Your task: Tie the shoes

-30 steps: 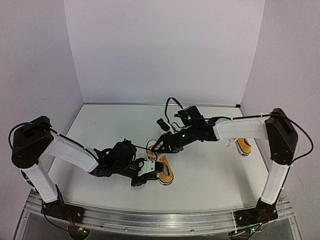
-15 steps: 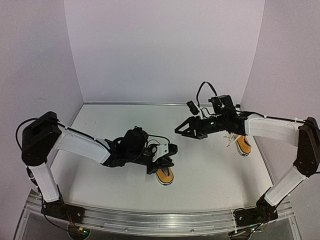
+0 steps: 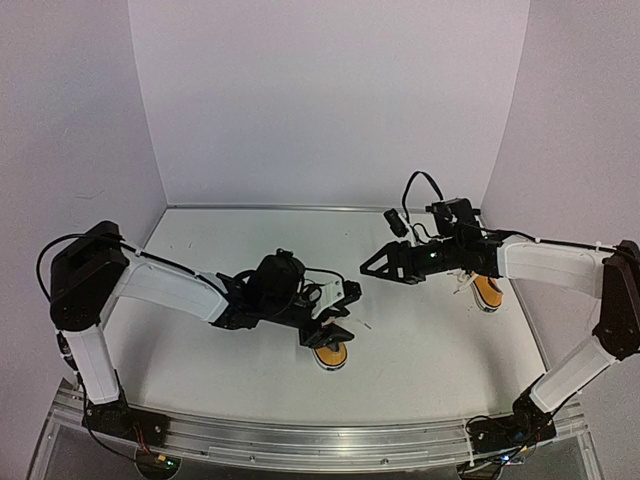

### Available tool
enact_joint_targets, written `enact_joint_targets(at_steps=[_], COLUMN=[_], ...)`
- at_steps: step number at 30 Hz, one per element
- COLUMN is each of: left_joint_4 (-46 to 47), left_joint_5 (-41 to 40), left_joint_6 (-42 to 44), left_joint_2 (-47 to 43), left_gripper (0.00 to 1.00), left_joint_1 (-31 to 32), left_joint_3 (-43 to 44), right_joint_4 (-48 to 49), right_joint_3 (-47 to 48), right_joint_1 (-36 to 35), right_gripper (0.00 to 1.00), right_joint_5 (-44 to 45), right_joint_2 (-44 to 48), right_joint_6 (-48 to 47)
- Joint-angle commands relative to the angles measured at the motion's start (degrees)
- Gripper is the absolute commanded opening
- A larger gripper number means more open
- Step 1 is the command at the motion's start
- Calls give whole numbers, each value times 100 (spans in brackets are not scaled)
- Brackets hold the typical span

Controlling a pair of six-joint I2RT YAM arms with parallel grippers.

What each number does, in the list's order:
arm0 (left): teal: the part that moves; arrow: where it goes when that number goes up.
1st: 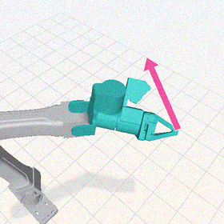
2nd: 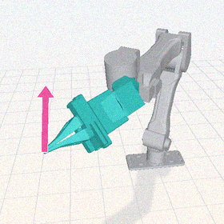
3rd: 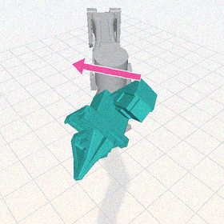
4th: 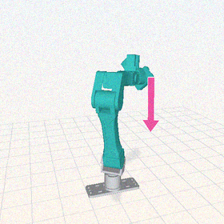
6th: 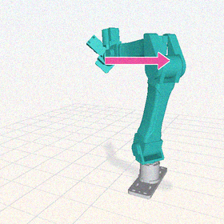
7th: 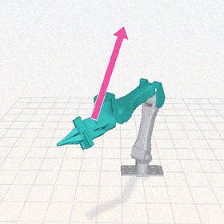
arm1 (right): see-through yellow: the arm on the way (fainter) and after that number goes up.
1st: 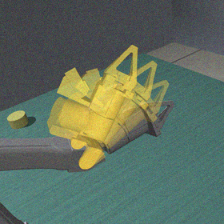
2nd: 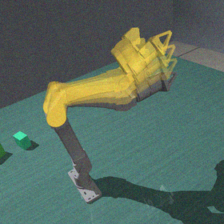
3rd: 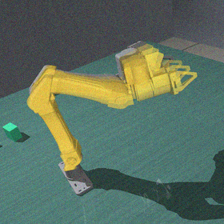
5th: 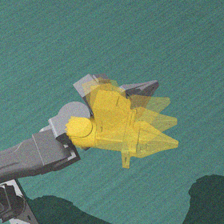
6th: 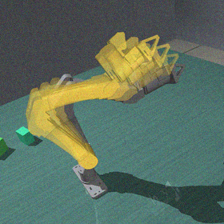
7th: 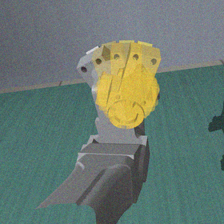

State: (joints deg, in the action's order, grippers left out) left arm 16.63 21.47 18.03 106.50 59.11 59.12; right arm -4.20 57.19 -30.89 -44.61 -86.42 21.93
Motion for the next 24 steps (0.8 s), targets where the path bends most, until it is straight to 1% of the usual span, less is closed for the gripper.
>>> enact_joint_targets(at_steps=[1, 4, 7, 9, 12, 17, 20, 24], left_joint_4=[-105, -259, -254, -352, -524, -356, -295, -287], left_joint_5=[289, 371, 15, -213, -374, -441, -433, -464], left_joint_6=[-169, -305, -503, -647, -822, -1153, -1343, -1446], left_joint_2=[-1049, -1397, -1682, -1719, -1594, -1364, -1186, -998], left_gripper=[64, 66, 66, 65, 61, 56, 52, 51], left_joint_1=[13, -4, -56, -151, -246, -367, -454, -530], left_joint_3=[-322, -510, -787, -871, -887, -1059, -1149, -1191], right_joint_4=[62, 77, 62, 47, -10, -11, -5, -11], right_joint_3=[1, -24, -43, -62, -81, -35, 33, 148], right_joint_1=[-16, -18, -28, -80, -358, -827, -976, -1033], right_gripper=[74, 72, 70, 68, 66, 60, 55, 53], right_joint_5=[46, -47, -177, -321, -234, 85, 221, 289], right_joint_2=[-171, -310, -453, -557, -750, -1129, -1287, -1445], right_joint_6=[-334, -519, -674, -735, -842, -918, -961, -963])
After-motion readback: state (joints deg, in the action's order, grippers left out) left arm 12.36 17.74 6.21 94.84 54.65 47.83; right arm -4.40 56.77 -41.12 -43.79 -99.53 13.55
